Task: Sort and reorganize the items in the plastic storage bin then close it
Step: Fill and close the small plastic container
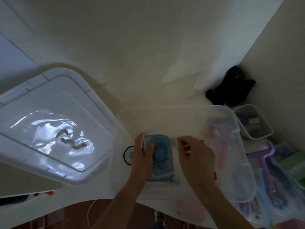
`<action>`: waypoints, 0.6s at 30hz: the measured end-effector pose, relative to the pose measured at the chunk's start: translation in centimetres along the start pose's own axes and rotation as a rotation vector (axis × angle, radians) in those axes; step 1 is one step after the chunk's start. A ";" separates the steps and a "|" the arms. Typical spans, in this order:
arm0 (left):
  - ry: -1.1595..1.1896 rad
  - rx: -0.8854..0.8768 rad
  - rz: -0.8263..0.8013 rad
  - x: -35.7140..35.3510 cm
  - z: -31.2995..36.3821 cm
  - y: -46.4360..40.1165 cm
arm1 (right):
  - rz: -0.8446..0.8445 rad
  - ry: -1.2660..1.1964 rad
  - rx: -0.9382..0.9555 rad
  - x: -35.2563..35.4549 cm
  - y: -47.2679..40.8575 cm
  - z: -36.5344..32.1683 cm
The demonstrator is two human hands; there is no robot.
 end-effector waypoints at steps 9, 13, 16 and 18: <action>0.031 0.074 0.098 2.9 -2.7 0.6 | -0.731 0.558 0.030 -12.6 -9.4 13.4; 0.075 0.051 0.122 3.5 -3.0 1.3 | -0.525 0.799 0.207 -15.0 -10.1 12.8; 0.100 0.039 0.135 3.6 -2.8 1.6 | -0.463 0.773 0.263 -13.9 -9.4 11.6; 0.117 0.033 0.132 3.5 -2.4 1.7 | -0.459 0.653 0.171 -11.1 -9.0 9.8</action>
Point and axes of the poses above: each hand's wrist, its own y-axis away from the middle knuckle, its own x-axis out of the back of the hand, z = x × y, the point moved 7 cm from there along -y, towards the middle knuckle, and after that the axes turned 14 degrees about -z, right-handed, at the moved point
